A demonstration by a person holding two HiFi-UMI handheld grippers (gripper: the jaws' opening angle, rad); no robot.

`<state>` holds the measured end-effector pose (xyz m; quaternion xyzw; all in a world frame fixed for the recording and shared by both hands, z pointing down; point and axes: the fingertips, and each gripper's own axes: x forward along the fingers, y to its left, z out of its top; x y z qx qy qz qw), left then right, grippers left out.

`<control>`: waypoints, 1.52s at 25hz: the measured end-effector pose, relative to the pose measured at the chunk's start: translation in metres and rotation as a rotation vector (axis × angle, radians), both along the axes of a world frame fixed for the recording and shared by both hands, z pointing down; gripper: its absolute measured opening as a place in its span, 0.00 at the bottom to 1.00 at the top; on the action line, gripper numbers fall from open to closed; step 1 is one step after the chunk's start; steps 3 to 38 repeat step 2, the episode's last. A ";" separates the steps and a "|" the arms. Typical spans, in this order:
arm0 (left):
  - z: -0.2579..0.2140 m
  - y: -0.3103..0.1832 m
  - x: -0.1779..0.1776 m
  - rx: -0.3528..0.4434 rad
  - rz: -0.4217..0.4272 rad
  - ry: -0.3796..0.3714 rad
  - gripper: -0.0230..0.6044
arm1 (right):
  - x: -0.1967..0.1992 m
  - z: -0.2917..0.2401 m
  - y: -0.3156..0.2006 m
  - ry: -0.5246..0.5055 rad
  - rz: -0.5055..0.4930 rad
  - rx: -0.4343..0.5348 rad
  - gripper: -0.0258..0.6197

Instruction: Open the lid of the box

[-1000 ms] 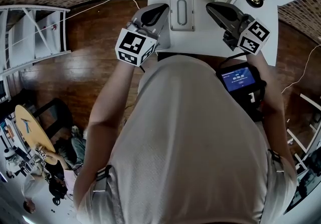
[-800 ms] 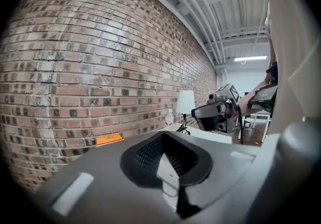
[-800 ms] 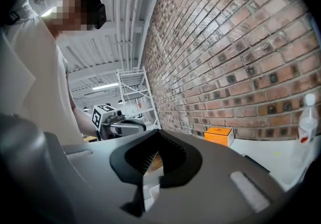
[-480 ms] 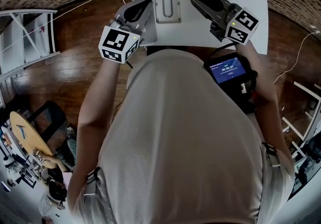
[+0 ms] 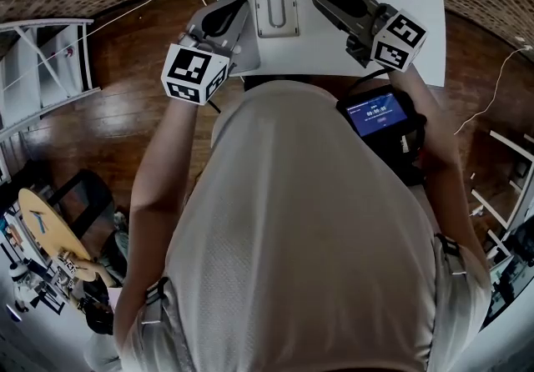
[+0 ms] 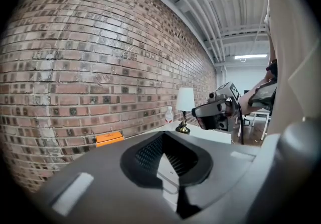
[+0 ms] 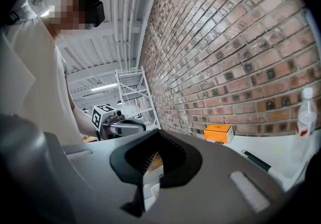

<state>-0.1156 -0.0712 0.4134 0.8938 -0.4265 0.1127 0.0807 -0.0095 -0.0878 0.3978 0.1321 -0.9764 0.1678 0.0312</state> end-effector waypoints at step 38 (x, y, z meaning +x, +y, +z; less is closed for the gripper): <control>0.000 0.000 -0.001 0.000 0.001 -0.003 0.04 | -0.001 -0.001 0.000 0.000 0.000 0.001 0.04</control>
